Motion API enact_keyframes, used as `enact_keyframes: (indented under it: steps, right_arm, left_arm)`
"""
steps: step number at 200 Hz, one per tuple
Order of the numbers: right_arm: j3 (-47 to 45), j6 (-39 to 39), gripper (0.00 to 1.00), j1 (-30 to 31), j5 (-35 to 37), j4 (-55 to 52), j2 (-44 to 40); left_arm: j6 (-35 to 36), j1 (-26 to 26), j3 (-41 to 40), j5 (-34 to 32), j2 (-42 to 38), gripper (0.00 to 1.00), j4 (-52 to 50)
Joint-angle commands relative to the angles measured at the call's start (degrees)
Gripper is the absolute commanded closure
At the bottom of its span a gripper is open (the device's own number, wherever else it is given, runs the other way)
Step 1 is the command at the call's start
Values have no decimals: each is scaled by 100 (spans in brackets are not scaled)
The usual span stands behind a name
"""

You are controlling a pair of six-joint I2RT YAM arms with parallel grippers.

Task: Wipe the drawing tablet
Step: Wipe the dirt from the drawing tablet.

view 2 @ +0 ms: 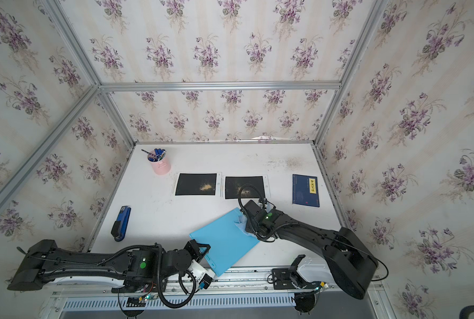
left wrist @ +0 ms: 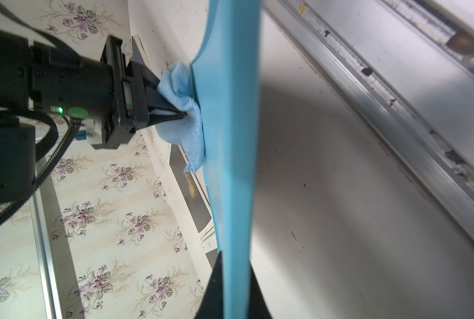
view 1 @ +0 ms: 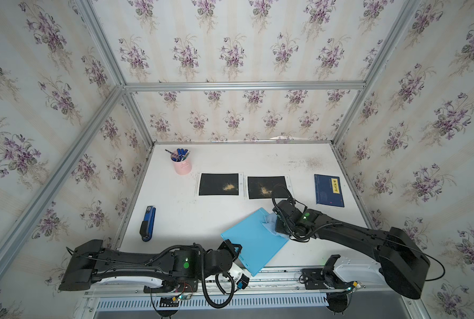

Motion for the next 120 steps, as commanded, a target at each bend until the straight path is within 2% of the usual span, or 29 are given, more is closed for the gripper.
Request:
enact_keyframes:
  steps: [1, 30, 62, 81, 120]
  right_arm:
    - [635, -487, 100, 13, 194, 23, 711]
    - [1384, -685, 100, 8, -402, 296, 1492]
    - [1414, -677, 100, 8, -720, 388, 1677]
    - [1035, -783, 100, 9, -791, 316, 1412]
    - [-246, -737, 100, 8, -719, 60, 56]
  left_arm:
    - [26, -11, 17, 146, 12, 100, -301]
    - [29, -40, 20, 133, -2, 100, -312]
    - [31, -46, 17, 102, 6, 100, -340]
    - [48, -45, 23, 40, 33, 100, -349]
    - [59, -45, 28, 34, 32, 100, -342]
